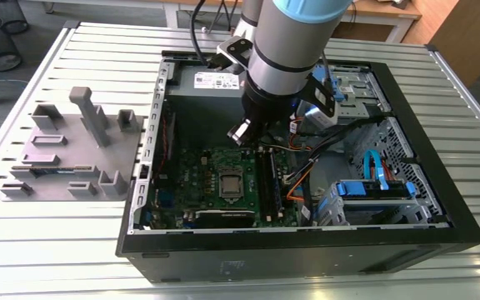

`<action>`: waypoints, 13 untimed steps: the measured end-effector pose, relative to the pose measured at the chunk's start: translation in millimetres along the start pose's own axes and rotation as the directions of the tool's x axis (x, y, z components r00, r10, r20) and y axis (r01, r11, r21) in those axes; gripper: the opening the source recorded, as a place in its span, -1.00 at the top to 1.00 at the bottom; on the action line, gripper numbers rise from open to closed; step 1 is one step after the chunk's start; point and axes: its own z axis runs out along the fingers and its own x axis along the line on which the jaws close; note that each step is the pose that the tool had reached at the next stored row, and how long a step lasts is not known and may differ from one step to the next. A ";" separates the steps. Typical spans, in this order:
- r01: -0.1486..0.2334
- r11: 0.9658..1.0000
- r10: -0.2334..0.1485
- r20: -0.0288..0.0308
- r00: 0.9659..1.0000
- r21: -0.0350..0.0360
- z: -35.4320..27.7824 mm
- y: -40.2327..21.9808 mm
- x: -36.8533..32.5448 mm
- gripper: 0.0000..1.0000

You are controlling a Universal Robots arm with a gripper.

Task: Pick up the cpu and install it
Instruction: 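Install the first cpu locking lever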

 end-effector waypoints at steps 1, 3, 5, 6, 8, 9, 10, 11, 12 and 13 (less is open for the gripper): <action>0.000 1.000 0.000 0.000 1.000 0.000 0.4 0.1 -0.1 0.79; 0.000 1.000 0.000 0.000 1.000 0.000 0.5 0.1 -0.2 0.79; 0.000 1.000 0.000 0.000 1.000 0.000 0.7 0.2 -0.2 0.79; 0.000 1.000 0.000 0.000 1.000 0.000 0.8 0.2 -0.2 0.79; 0.000 1.000 0.000 0.000 1.000 0.000 0.8 0.2 -0.2 0.79; 0.000 1.000 0.000 0.000 1.000 0.000 0.8 0.2 -0.1 0.79; 0.000 1.000 0.000 0.000 1.000 0.000 0.8 0.2 -0.2 0.79; 0.000 1.000 0.000 0.000 1.000 0.000 0.8 0.2 -0.2 0.79; 0.000 1.000 0.000 0.000 1.000 0.000 0.8 0.2 -0.2 0.79; 0.000 1.000 0.000 0.000 1.000 0.000 1.0 0.2 -0.2 0.79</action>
